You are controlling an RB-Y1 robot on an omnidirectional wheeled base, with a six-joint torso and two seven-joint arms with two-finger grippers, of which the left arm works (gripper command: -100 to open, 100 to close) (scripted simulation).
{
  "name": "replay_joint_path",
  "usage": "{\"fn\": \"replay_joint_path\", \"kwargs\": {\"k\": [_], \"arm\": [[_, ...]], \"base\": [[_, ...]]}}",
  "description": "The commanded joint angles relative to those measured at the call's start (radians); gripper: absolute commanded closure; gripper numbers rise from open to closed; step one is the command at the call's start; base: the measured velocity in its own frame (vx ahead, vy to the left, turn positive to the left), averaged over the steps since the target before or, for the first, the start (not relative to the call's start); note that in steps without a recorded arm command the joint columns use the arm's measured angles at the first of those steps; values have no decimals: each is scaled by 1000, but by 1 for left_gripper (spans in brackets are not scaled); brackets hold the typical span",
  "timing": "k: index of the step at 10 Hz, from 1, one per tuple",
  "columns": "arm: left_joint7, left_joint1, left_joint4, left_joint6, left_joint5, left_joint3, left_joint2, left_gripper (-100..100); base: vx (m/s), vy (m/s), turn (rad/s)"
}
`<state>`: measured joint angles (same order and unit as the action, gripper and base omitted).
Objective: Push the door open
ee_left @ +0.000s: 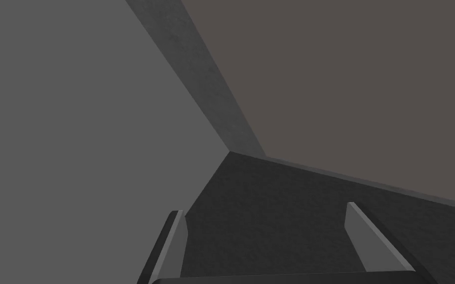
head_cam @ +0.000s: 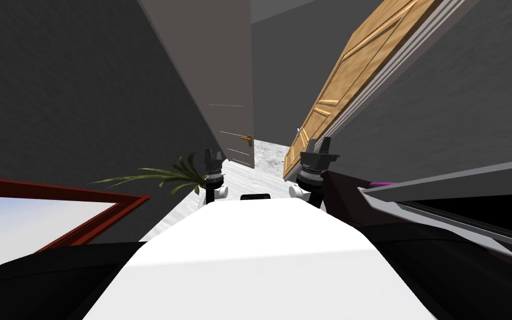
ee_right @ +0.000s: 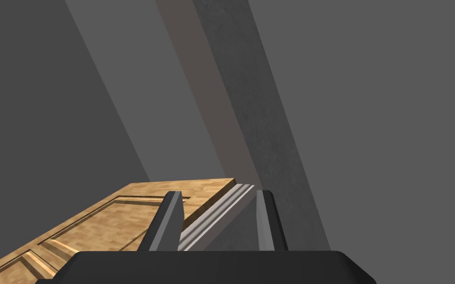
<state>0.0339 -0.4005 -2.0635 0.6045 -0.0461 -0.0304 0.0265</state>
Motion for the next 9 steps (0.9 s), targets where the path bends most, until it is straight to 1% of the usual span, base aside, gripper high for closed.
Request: {"fn": "replay_joint_path", "kwargs": {"k": [1, 2, 3, 4, 5, 6, 7, 8, 9], "arm": [[3, 33, 50, -7, 6, -4, 7, -100], [5, 59, 82, -11, 10, -8, 11, -100], [5, 59, 93, -11, 10, -8, 11, -100], [8, 86, 134, -15, 15, -11, 16, -100], [10, 113, 160, -19, 19, -15, 20, -100], [10, 113, 177, -19, 19, -15, 20, -100], [12, 142, 211, -24, 24, -18, 24, -100], [12, 142, 223, -24, 24, -18, 24, -100], [14, 172, 261, -28, 29, -22, 28, -100]], "base": [[70, 40, -58], [92, 51, -67], [64, 45, -22], [48, 40, -48], [73, 43, -75], [54, 39, -23], [45, 43, -38], [39, 34, -27], [48, 35, -56]]}}
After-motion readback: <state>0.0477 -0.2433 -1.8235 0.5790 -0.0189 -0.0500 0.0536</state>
